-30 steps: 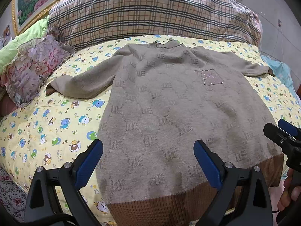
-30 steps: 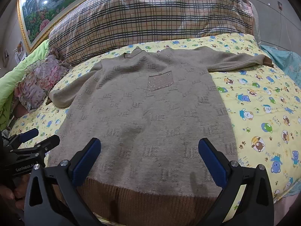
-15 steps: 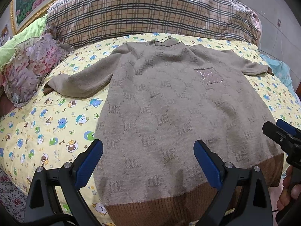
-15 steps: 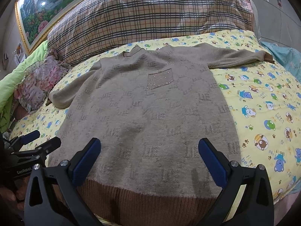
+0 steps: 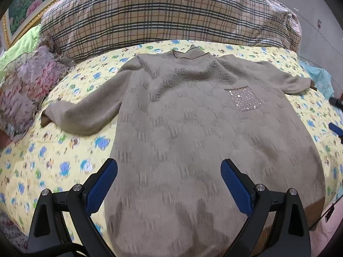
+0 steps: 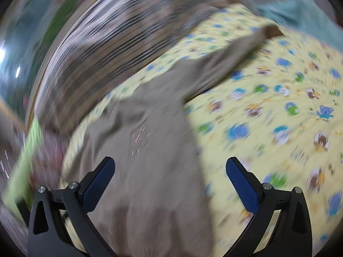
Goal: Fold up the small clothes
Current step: 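Grasp the brown sleeve cuff with the right tool while the left tool grasps the other cuff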
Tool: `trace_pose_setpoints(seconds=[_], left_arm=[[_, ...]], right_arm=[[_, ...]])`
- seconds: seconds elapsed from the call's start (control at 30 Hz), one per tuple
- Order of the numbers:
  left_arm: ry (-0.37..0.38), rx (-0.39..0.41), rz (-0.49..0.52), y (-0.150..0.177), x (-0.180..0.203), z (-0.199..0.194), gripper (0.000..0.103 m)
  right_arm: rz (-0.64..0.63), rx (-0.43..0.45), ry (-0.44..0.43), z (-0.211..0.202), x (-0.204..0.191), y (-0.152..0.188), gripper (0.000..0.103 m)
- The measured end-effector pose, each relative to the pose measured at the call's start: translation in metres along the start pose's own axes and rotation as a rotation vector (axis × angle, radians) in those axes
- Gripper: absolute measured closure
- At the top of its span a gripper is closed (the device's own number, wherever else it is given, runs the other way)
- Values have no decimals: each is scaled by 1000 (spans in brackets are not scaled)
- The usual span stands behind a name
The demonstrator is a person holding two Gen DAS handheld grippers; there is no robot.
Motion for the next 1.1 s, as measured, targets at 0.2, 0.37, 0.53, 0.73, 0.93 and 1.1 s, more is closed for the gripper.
trace_pose_setpoints(seconds=[0.2, 0.37, 0.53, 0.73, 0.93, 1.1], left_arm=[[-15, -21, -17, -37, -5, 28, 6], [-38, -33, -35, -70, -7, 62, 6], [-48, -64, -43, -94, -8, 108, 6], [-78, -104, -53, -105, -26, 160, 6], [-98, -129, -55, -103, -54, 189, 6], [-24, -126, -152, -98, -79, 171, 6]], right_arm=[[179, 71, 30, 15, 66, -90, 5], [354, 150, 2, 38, 131, -177, 21], [516, 142, -21, 85, 179, -218, 33], [592, 192, -45, 106, 206, -240, 82], [303, 324, 59, 67, 147, -255, 93], [-74, 277, -82, 59, -18, -219, 93]])
Point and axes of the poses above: each gripper's, at about its wrist camera, not at the fingertips, and z roughly the way its jaws point, x to its right, y to its underside, the point moved 8 cm from there along z, roughly the way its jaws point, and after that the axes turned 1 degree about -y, right-handed, at the moved point
